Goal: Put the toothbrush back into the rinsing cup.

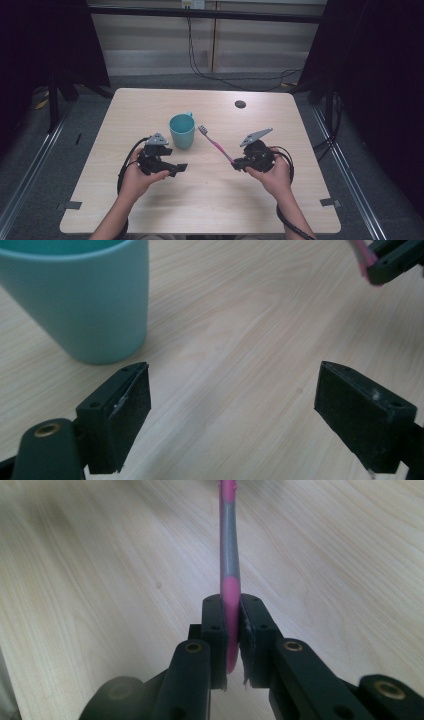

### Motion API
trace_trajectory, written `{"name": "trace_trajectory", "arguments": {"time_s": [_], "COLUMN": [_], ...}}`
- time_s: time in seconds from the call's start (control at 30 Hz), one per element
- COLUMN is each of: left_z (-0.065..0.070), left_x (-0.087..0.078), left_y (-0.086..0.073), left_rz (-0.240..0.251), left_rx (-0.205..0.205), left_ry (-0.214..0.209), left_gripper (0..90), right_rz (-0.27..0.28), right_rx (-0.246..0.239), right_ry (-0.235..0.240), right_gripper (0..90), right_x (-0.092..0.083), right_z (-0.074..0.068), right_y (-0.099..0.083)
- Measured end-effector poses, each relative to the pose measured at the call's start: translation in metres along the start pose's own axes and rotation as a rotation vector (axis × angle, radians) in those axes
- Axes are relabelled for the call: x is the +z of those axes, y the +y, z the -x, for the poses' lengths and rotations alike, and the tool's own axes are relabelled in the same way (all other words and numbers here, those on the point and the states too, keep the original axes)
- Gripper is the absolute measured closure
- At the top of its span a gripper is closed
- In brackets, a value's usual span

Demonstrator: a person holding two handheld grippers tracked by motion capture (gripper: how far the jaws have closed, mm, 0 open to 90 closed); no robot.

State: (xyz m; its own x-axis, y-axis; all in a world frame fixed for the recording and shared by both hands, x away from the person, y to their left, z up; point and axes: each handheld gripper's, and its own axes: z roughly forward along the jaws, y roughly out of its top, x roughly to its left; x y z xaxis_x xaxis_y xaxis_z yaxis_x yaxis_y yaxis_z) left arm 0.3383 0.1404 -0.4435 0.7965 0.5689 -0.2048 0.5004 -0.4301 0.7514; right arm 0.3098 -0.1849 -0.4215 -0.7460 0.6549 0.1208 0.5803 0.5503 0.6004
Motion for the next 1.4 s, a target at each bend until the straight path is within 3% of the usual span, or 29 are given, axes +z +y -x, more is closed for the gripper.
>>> {"name": "trace_trajectory", "arguments": {"time_s": [0.27, 0.9, 1.13, 1.4], "left_z": [0.008, 0.007, 0.009, 0.008], "left_x": [0.004, 0.001, -0.002, -0.005], "left_y": [0.015, 0.025, 0.032, 0.035], "left_rz": [0.042, 0.150, 0.189, 0.222], "left_rx": [-0.023, -0.124, -0.124, -0.107], "left_ry": [-0.032, -0.101, -0.116, -0.109], "left_gripper": [15.0, 17.9, 20.9, 32.8], "right_rz": [0.023, 0.058, 0.060, 0.058], "right_rx": [-0.002, -0.002, -0.005, -0.009], "right_ry": [0.007, 0.050, 0.050, 0.052], "right_gripper": [82.3, 82.2, 82.2, 82.2], "right_x": [0.000, 0.005, 0.006, 0.008], "right_z": [-0.001, -0.008, -0.011, -0.014], "right_y": [0.000, 0.006, 0.009, 0.012]}}
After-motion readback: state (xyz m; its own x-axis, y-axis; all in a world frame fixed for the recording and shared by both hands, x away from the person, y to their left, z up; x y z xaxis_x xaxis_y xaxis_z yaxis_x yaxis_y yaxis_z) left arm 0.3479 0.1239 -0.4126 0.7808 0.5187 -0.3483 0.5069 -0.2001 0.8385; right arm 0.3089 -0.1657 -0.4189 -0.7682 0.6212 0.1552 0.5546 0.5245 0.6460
